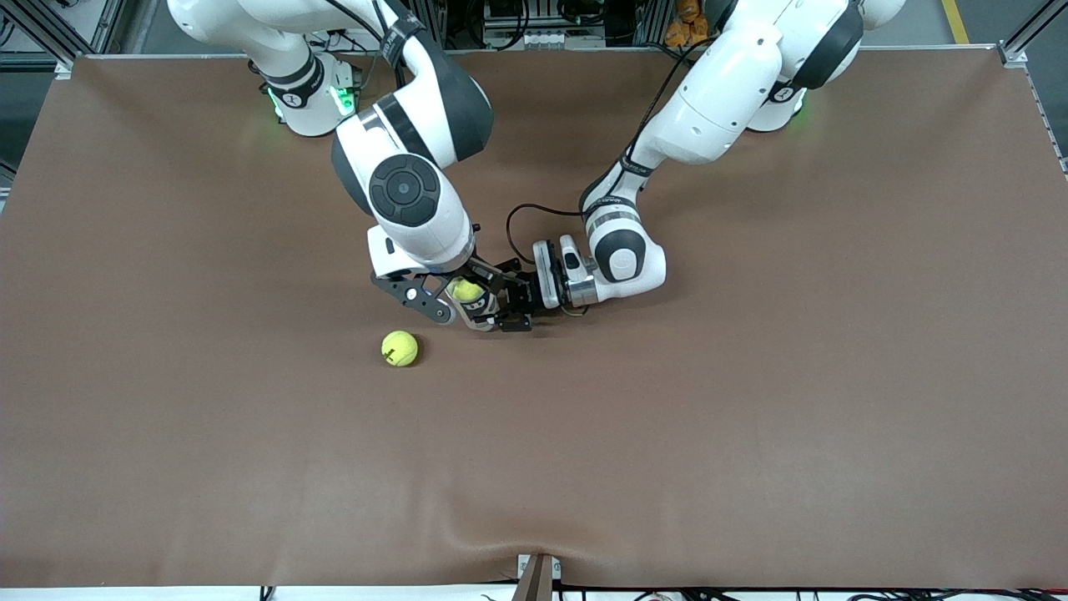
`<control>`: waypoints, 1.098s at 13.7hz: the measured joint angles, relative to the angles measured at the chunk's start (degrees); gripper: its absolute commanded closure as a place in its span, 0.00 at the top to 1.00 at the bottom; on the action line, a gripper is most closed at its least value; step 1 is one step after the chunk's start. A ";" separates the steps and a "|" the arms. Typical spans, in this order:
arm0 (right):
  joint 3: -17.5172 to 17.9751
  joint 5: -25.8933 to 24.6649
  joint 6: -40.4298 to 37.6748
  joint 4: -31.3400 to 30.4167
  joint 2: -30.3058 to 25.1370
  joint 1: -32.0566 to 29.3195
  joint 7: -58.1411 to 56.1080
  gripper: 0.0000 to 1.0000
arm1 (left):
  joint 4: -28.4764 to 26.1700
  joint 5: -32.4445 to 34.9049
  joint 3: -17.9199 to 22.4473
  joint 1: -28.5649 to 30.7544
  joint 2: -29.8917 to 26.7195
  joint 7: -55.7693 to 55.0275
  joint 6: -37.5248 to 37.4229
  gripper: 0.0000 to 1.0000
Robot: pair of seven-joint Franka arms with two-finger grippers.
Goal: Insert tennis ball vertically with right arm
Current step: 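Move the right gripper to the second tennis ball and grasp it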
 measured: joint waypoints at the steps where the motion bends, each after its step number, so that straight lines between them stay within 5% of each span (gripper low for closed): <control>1: -0.20 -0.04 -0.08 0.10 0.00 -0.78 -0.01 1.00 | 0.00 0.00 0.00 0.00 0.00 0.00 0.00 0.63; 8: -1.15 -1.85 -0.66 -0.53 1.52 -16.79 -16.15 1.00 | 0.00 0.00 0.01 0.00 0.00 0.09 0.01 0.64; 15: -0.13 -1.75 9.76 -3.88 10.64 -16.41 -16.08 1.00 | 0.00 0.00 0.01 -0.01 0.00 0.10 0.04 0.64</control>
